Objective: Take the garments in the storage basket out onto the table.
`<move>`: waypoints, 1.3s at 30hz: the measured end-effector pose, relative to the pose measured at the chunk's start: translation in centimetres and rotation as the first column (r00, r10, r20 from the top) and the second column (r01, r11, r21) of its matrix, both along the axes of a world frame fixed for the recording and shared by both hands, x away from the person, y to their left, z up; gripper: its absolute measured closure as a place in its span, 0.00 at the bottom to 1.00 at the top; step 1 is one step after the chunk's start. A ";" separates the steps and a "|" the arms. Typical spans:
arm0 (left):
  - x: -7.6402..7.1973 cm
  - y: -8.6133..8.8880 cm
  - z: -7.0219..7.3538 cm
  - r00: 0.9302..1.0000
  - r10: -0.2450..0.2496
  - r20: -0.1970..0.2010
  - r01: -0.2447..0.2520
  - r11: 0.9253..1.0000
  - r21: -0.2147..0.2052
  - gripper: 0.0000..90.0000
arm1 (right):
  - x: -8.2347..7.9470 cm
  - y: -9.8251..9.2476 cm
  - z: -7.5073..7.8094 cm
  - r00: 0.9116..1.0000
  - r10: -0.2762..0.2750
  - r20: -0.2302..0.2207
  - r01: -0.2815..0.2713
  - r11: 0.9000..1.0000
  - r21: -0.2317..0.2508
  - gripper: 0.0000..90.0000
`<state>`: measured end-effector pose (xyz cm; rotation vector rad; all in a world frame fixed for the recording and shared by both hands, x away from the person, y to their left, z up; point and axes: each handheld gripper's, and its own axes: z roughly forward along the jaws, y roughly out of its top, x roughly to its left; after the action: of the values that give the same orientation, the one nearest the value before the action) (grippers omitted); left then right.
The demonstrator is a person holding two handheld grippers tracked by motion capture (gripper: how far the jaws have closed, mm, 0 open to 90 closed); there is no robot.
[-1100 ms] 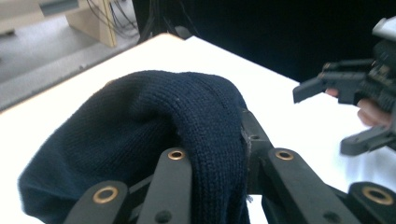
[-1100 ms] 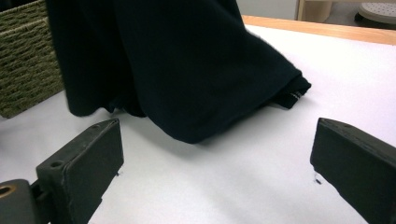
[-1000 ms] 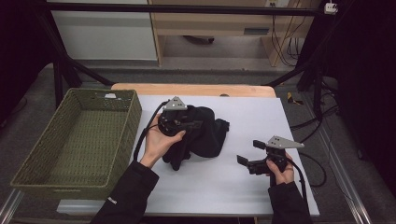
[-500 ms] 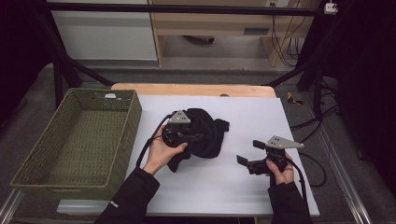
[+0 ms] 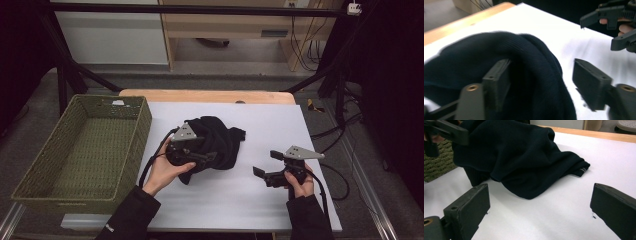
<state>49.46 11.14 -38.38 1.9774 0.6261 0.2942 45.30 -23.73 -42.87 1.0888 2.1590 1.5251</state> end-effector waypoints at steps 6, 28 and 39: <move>-0.9 2.3 -0.4 0.998 0.053 -0.016 -0.054 0.998 -0.012 0.09 | 0.0 0.1 -0.1 1.000 0.001 -0.006 -0.001 1.000 -0.005 0.03; -3.2 6.1 -4.7 0.991 0.107 -0.077 -0.106 0.994 0.019 0.01 | 0.0 1.5 -0.3 0.999 0.024 -0.023 -0.024 0.999 -0.022 0.03; -2.9 6.1 -6.2 0.984 0.142 -0.105 -0.138 0.989 0.050 0.02 | -0.1 3.0 -0.4 0.998 0.050 -0.028 -0.051 0.998 -0.040 0.03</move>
<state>46.59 17.26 -44.54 2.0036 0.8371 0.2899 45.16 -20.73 -43.29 1.0546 2.2418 1.4892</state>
